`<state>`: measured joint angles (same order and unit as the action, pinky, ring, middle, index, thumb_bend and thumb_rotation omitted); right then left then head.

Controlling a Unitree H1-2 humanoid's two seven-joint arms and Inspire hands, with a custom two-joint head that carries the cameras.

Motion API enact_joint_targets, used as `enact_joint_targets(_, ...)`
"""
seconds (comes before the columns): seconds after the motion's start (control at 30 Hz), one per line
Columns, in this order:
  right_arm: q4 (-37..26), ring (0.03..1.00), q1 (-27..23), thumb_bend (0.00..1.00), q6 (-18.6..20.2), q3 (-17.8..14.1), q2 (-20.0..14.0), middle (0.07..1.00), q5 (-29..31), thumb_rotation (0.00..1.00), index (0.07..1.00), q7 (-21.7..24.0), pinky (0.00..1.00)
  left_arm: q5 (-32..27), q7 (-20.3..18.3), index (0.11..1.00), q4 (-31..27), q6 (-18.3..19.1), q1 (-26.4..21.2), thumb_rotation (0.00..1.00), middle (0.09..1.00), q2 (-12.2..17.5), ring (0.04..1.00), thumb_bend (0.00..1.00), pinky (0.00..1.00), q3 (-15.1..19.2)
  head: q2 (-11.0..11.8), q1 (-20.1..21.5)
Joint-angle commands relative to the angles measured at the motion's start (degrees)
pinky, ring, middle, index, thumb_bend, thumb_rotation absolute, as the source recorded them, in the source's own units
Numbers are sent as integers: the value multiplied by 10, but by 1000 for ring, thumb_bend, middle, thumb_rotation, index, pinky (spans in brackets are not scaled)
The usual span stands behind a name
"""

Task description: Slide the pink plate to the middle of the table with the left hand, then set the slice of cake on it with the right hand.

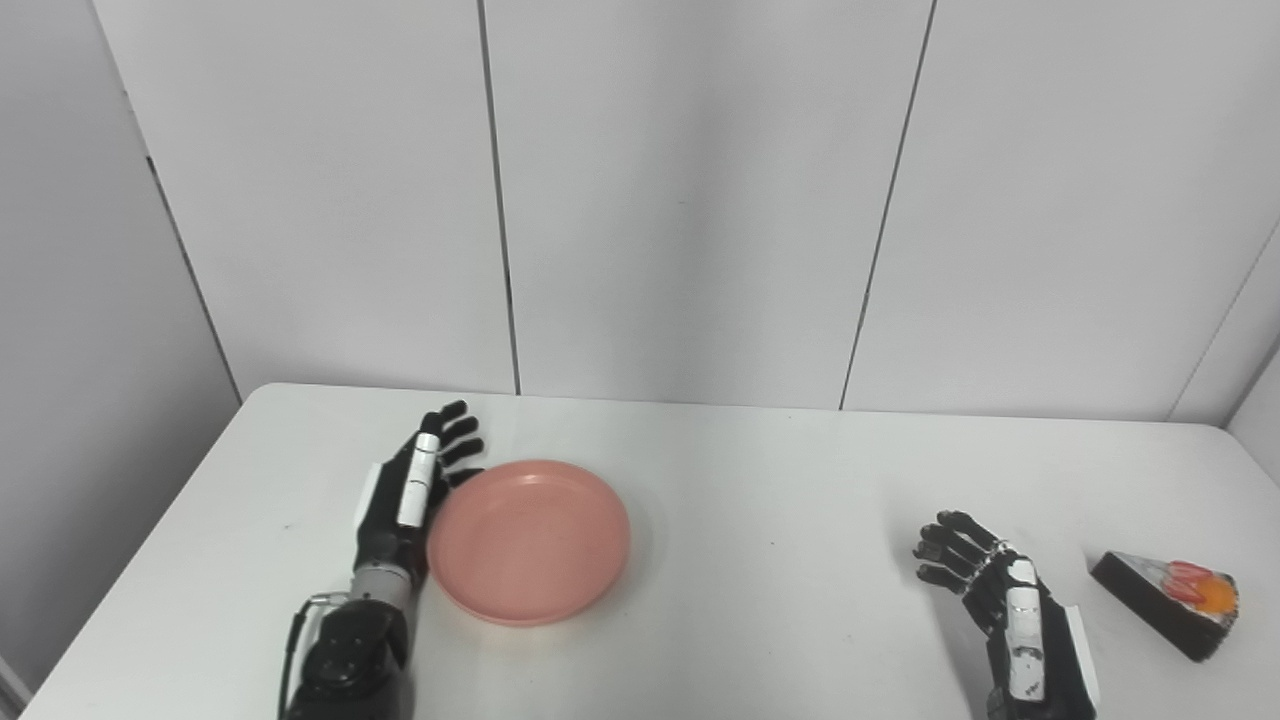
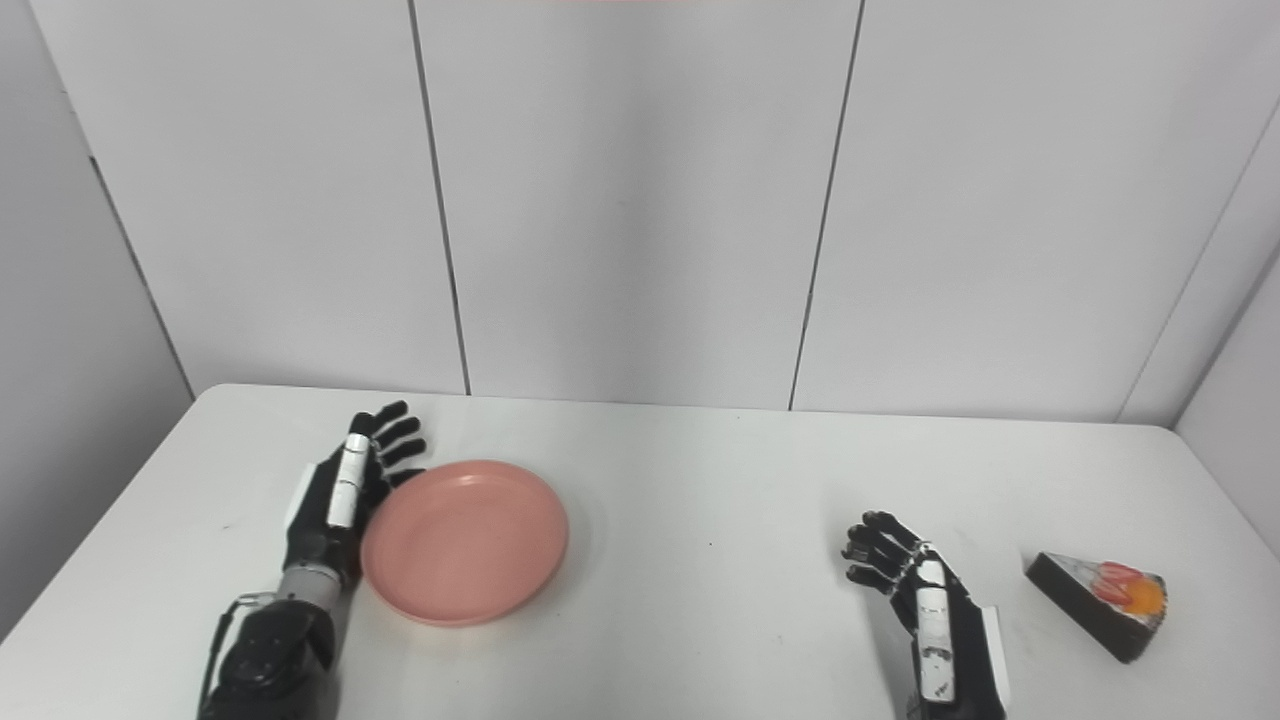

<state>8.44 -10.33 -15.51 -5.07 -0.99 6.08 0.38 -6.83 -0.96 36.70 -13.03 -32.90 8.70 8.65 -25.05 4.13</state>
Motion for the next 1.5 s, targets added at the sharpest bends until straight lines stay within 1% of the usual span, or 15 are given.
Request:
enact_joint_targets(0.0,33,699,49,699,15,10,24,702,1,1000,705,-3,672,12,20,781,-46,19,-8,963,821,-4,784,794,636,-3,-2,12)
enact_joint_targets(0.03,32,699,48,698,16,11,25,702,0,1000,706,-4,673,17,26,777,-59,29,-4,968,819,-10,780,787,634,-5,-2,12)
enact_joint_targets(0.07,30,699,48,692,18,12,27,701,-3,1000,707,-5,673,20,31,773,-71,39,0,973,819,-14,778,789,635,-7,-4,25)
enact_joint_targets(0.1,29,699,48,687,19,13,29,702,-5,1000,706,-7,671,23,34,773,-82,48,4,978,819,-17,779,800,633,-9,-4,25)
enact_joint_targets(0.13,27,699,47,686,20,15,32,702,-8,1000,704,-8,670,27,38,776,-92,57,7,984,822,-20,783,816,635,-11,-7,37)
enact_joint_targets(0.27,18,701,46,690,33,20,42,706,-19,1000,702,-18,671,26,38,758,-127,92,16,987,819,-31,793,845,636,-18,-10,57)
enact_joint_targets(0.37,15,699,45,690,38,23,47,702,-28,1000,698,-24,674,23,29,759,-137,107,16,991,828,-37,803,816,642,-24,-10,63)
enact_joint_targets(0.6,10,702,43,690,45,28,54,707,-35,1000,700,-29,679,25,20,766,-146,130,16,987,833,-50,804,816,638,-42,-12,77)
enact_joint_targets(0.7,6,705,42,684,49,32,59,709,-38,1000,702,-34,682,27,20,768,-145,130,16,990,824,-62,790,817,627,-50,-14,89)
enact_joint_targets(0.87,3,700,42,675,45,41,64,709,-53,1000,707,-41,672,33,30,798,-138,117,17,984,852,-81,829,815,676,-53,-19,114)
enact_joint_targets(0.97,3,706,40,669,42,44,67,715,-59,1000,711,-43,672,34,32,806,-131,106,14,990,870,-87,848,795,714,-50,-22,125)
enact_joint_targets(1.17,0,711,38,661,44,50,67,724,-79,1000,715,-52,664,21,45,829,-111,89,7,981,884,-106,861,787,734,-32,-24,146)
enact_joint_targets(1.27,-27,720,45,672,53,53,64,732,-105,977,723,-62,662,3,36,819,-107,85,14,964,881,-115,863,788,747,-26,-26,155)
enact_joint_targets(1.33,-60,729,50,635,61,52,59,740,-131,926,735,-74,682,-6,28,819,-106,83,20,948,892,-118,872,788,784,-26,-27,156)
enact_joint_targets(1.47,-128,711,50,618,78,43,38,746,-179,847,744,-87,646,-10,18,805,-103,76,30,943,883,-115,854,772,755,-28,-28,158)
